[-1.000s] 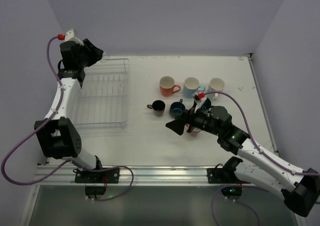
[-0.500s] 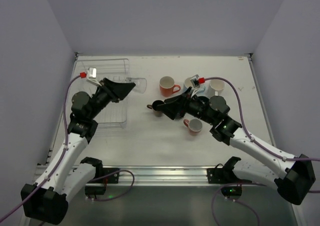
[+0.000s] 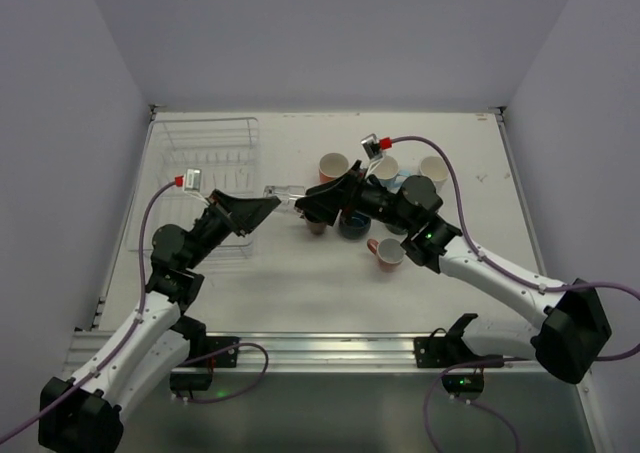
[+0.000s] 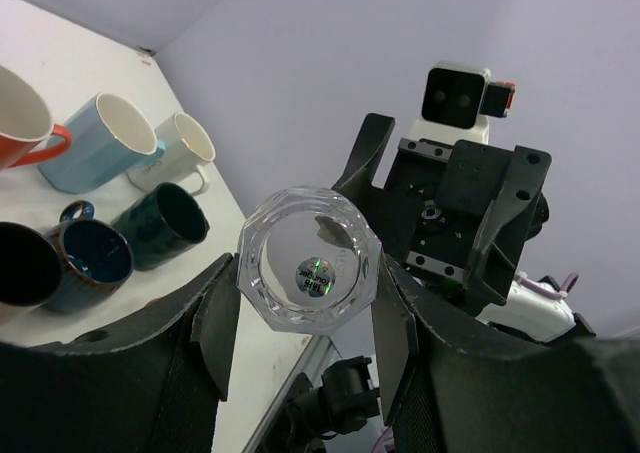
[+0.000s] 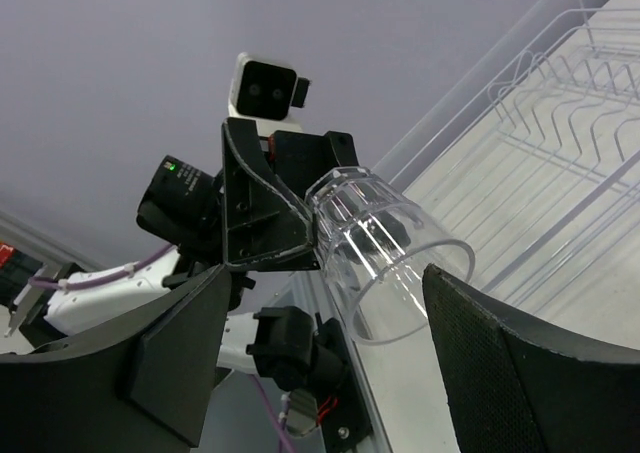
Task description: Unload the cups from the dish rack
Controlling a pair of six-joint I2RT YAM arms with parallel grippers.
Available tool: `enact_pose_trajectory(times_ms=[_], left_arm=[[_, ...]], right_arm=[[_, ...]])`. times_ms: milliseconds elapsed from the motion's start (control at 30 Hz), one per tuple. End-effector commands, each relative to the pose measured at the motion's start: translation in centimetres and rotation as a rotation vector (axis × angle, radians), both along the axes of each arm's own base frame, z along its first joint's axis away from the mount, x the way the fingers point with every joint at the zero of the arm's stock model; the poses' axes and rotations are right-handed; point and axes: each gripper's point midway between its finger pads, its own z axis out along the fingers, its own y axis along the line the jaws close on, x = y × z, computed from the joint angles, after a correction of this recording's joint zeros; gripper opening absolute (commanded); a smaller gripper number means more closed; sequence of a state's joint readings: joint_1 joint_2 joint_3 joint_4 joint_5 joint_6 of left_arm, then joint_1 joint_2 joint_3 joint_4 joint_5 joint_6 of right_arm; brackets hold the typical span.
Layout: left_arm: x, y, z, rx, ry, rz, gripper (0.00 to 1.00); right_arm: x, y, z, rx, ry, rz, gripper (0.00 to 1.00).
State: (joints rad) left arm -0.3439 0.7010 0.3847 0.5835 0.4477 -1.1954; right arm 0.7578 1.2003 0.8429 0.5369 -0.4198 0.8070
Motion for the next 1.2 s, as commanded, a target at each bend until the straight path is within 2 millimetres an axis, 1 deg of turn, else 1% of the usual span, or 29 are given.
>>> enact_pose_trajectory(times_ms=[0,133,267,300,333,367,400,433,467,500,533,567,600,633,667,733,767,800,833,867,900,933,967,1000,1033,1067,1100,1133,1167], left_arm=[[-0.9,-0.3,1.8,-0.058,-0.088,-0.038,0.04],[-0.8,-0.8,0.9,-0.061,-0.073,-0.047,0.04],[-1.1,-1.6,0.9,-0.067,-0.080,-0.062,0.04],[-1.1,-1.6,1.0,-0.065,-0.086,-0.062,0.04],[-1.1,-1.7,1.1,-0.065,-0.091,-0.059,0.04],[-1.2,-1.7,1.2,-0.064,-0.097,-0.061,0.05],[-1.3,-1.7,1.3,-0.063,-0.101,-0.057,0.08],[-1.2,-1.6,1.2,-0.058,-0.100,-0.046,0.10],[-1.0,-1.4,1.3,-0.051,-0.100,-0.031,0.12],[-0.7,-1.3,0.9,-0.025,-0.076,-0.013,0.22],[-0.4,-1.0,1.0,-0.001,-0.091,0.020,0.29],[-0.4,-0.8,1.5,0.012,-0.092,0.032,0.42],[-0.3,-0.6,1.7,0.025,-0.099,0.047,0.47],[-0.1,-0.4,1.8,0.037,-0.107,0.069,0.53],[-0.2,-0.2,2.2,0.039,-0.115,0.077,0.61],[-0.4,-0.2,2.6,0.048,-0.133,0.074,0.68],[-0.4,-0.2,2.8,0.057,-0.136,0.077,0.76],[-0.4,-0.2,3.3,0.072,-0.137,0.080,0.81],[-0.1,0.0,3.7,0.111,-0.160,0.103,0.85],[0.2,0.2,3.9,0.149,-0.159,0.121,0.92],[0.6,0.4,2.2,0.232,-0.093,0.133,0.95],[1.1,1.3,4.7,0.297,-0.162,0.197,0.98],[1.6,1.7,2.5,0.403,-0.076,0.208,1.00],[1.8,2.3,1.9,0.476,-0.054,0.226,1.00],[2.4,3.6,3.4,0.552,-0.093,0.300,1.00],[2.9,4.3,2.4,0.619,-0.055,0.321,1.00],[2.6,5.1,0.7,0.698,-0.005,0.324,1.00],[2.8,6.0,0.3,0.764,-0.013,0.354,1.00],[2.3,6.4,-0.6,0.804,0.001,0.346,1.00]], right_arm=[[-1.1,0.2,3.1,0.087,-0.048,0.046,0.79],[-1.7,1.2,3.0,0.093,-0.036,0.105,0.72],[-2.9,2.2,3.7,0.153,-0.012,0.208,0.63],[-2.9,2.3,3.7,0.162,-0.008,0.214,0.57],[-2.9,2.4,3.5,0.167,-0.001,0.214,0.54],[-2.8,2.2,3.8,0.183,-0.006,0.210,0.49],[-2.6,2.2,3.8,0.191,-0.005,0.192,0.43],[-2.5,2.0,3.5,0.192,0.003,0.178,0.29],[-2.7,1.6,4.0,0.206,-0.018,0.164,0.23],[-2.4,1.2,4.2,0.217,-0.024,0.137,0.18],[-2.4,0.9,3.8,0.216,-0.027,0.123,0.11],[-2.8,0.3,4.6,0.232,-0.061,0.111,0.08],[-3.0,0.0,4.8,0.236,-0.071,0.103,0.05],[-2.9,-0.3,4.5,0.235,-0.073,0.083,0.03],[-2.9,-0.6,4.6,0.232,-0.085,0.073,0.00],[-3.4,-1.0,5.1,0.229,-0.104,0.072,0.00],[-3.3,-0.9,4.3,0.185,-0.103,0.066,0.00],[-3.6,-1.3,4.7,0.175,-0.117,0.062,0.00],[-3.7,-1.5,4.3,0.147,-0.114,0.055,0.00],[-3.4,-1.5,2.3,0.056,-0.093,0.035,0.00],[-3.3,-1.8,1.4,-0.003,-0.086,0.025,0.00],[-3.4,-2.1,1.6,-0.057,-0.098,0.018,0.00],[-3.4,-2.6,-2.3,-0.219,-0.039,0.018,0.00],[-3.6,-3.0,-3.7,-0.290,-0.023,0.023,0.00],[-4.2,-4.0,-6.7,-0.425,0.061,0.035,0.00],[-4.1,-4.7,-8.3,-0.500,0.056,0.019,0.00],[-4.4,-5.3,-10.1,-0.559,0.080,0.020,0.00],[-5.2,-6.3,-12.3,-0.640,0.124,0.031,0.00],[-5.0,-7.0,-13.7,-0.705,0.129,0.001,0.00]])
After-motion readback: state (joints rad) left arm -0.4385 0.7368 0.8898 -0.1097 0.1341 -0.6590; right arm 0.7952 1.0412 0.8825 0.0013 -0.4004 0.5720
